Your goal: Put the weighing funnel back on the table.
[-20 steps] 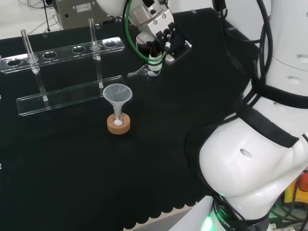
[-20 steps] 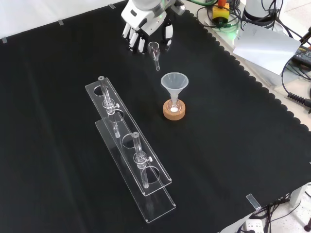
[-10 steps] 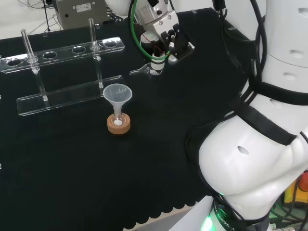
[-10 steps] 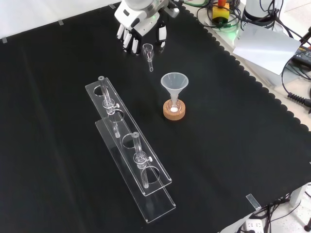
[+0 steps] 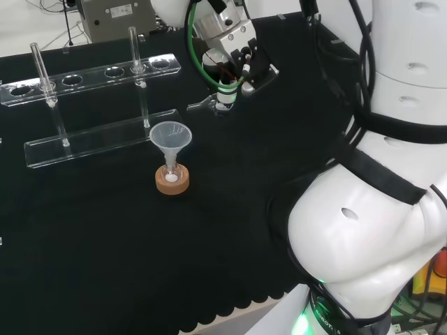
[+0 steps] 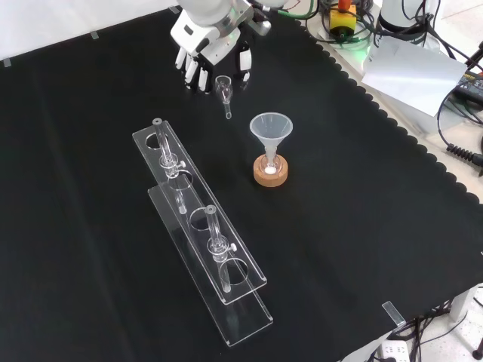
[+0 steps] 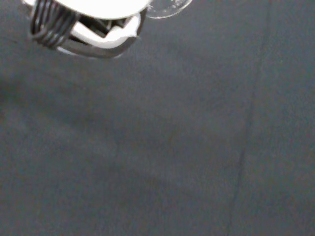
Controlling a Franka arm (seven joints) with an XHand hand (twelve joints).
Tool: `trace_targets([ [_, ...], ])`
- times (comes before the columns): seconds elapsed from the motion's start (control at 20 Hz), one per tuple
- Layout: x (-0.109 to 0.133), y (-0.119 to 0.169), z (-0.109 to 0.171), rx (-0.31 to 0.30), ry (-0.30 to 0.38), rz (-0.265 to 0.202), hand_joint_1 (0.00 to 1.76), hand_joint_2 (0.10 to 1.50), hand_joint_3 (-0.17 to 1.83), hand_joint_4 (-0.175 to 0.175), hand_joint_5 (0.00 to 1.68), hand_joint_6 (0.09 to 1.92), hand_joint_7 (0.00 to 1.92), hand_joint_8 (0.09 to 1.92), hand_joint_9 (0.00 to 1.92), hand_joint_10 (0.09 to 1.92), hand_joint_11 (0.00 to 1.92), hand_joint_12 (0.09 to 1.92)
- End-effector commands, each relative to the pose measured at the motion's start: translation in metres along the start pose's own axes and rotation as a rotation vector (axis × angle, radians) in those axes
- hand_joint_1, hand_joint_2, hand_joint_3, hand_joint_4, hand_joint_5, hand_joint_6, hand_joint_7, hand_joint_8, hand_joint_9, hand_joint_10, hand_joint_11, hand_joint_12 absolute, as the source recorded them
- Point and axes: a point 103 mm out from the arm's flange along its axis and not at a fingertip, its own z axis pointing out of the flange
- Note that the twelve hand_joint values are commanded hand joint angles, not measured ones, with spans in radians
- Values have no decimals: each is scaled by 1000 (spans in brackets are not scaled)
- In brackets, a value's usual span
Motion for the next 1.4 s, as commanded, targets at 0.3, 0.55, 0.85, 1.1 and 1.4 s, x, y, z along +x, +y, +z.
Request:
trace_targets([
  [0.3, -12, 38, 23, -8, 34, -16, 1094, 626, 845, 175, 1137, 999, 622, 609, 923, 405, 650, 1183],
  [0.55, -23, 52, 40, -8, 30, -11, 1094, 626, 845, 175, 1136, 999, 624, 610, 923, 405, 651, 1183],
  [0.85, -21, 61, 53, -1, 44, -14, 1094, 627, 844, 175, 1136, 999, 625, 611, 924, 405, 653, 1182],
  [1.1, -16, 68, 66, -1, 65, -25, 1093, 627, 844, 175, 1136, 999, 625, 611, 925, 405, 653, 1181],
  [1.4, -10, 78, 82, 10, 73, -40, 1093, 628, 843, 175, 1136, 999, 627, 612, 925, 404, 654, 1181],
])
